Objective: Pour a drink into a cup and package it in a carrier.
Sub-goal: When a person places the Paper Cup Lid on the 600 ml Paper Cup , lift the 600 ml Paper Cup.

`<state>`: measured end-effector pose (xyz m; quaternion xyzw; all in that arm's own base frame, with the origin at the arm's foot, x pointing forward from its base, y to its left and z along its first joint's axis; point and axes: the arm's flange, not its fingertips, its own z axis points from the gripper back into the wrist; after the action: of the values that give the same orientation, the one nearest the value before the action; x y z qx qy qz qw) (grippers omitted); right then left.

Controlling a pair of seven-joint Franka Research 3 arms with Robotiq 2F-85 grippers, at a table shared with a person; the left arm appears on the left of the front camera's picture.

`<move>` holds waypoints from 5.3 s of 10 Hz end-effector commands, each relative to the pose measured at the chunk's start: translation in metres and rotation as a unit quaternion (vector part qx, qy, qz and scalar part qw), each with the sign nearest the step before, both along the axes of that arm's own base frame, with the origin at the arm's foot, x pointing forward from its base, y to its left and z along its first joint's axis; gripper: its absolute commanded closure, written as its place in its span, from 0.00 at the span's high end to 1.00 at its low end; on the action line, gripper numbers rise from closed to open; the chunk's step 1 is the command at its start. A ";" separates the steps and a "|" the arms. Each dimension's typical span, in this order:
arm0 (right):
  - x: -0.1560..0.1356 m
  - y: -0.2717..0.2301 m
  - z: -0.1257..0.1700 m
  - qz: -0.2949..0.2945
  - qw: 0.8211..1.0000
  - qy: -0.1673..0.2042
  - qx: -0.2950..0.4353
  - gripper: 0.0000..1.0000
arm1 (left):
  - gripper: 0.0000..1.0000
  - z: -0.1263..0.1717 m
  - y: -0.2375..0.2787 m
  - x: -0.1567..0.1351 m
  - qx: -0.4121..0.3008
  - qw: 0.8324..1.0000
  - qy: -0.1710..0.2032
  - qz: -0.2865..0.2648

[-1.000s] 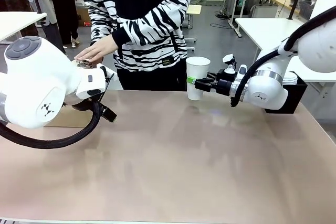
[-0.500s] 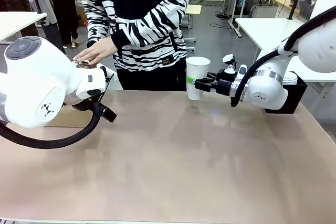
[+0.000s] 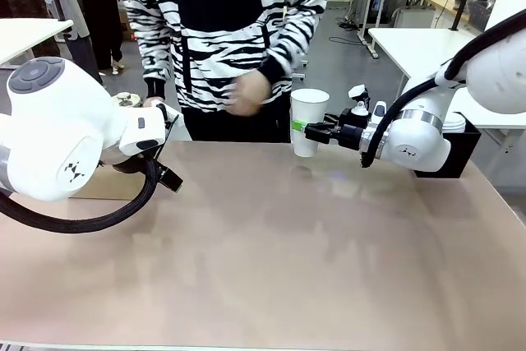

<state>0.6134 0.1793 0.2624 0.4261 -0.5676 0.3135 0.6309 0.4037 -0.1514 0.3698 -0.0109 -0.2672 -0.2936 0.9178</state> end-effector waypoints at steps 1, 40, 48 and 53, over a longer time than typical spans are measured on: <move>0.001 0.002 0.002 -0.006 1.000 0.000 0.000 0.81 | 1.00 0.000 0.000 0.000 -0.001 1.000 0.000 -0.001; 0.001 0.002 0.002 -0.006 1.000 0.000 0.000 0.81 | 1.00 0.000 0.000 0.000 -0.001 1.000 0.000 -0.001; 0.001 0.002 0.002 -0.006 1.000 0.000 0.000 0.81 | 1.00 0.000 0.000 0.000 -0.001 1.000 0.000 -0.001; 0.001 0.002 0.002 -0.006 1.000 0.000 0.000 0.81 | 1.00 0.000 0.000 0.000 -0.001 1.000 0.000 -0.001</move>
<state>0.6137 0.1788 0.2609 0.4254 -0.5672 0.3124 0.6323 0.4037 -0.1514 0.3698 -0.0109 -0.2672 -0.2936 0.9178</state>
